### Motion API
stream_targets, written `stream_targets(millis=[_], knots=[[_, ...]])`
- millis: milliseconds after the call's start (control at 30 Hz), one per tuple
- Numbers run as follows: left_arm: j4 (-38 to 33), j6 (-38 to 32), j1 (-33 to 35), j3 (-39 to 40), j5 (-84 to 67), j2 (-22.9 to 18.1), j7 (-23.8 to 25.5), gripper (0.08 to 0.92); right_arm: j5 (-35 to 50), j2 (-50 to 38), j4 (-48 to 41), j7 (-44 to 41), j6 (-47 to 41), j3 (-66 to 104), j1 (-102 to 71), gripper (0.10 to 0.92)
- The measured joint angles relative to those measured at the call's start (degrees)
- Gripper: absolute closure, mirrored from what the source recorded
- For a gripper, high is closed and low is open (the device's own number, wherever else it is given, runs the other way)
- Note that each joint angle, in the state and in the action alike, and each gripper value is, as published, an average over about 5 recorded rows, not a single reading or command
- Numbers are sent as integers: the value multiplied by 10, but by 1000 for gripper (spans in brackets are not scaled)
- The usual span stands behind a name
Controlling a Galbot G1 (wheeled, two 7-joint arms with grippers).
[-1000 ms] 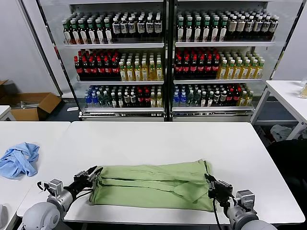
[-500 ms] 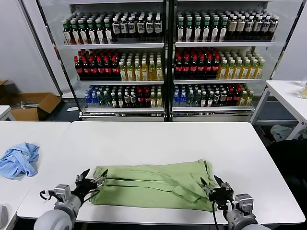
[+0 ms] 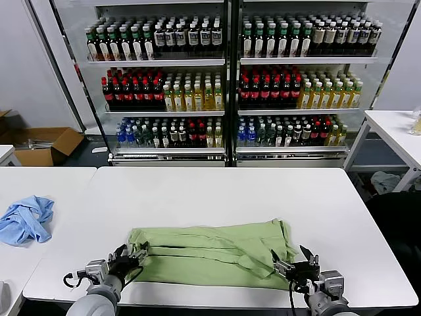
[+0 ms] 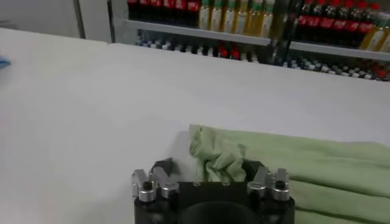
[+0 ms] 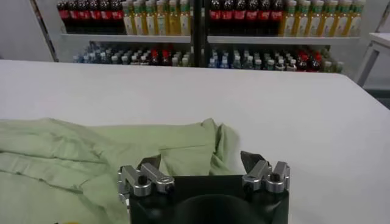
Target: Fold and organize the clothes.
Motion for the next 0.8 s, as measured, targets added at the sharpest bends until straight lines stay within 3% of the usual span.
stream_targets(millis=[600, 800], knots=[[11, -4, -18, 17, 29, -27, -26, 846, -17, 4, 10, 6, 0, -2, -6, 203], [-2, 1, -17, -2, 79, -17, -15, 909, -22, -1, 16, 8, 0, -5, 0, 203]])
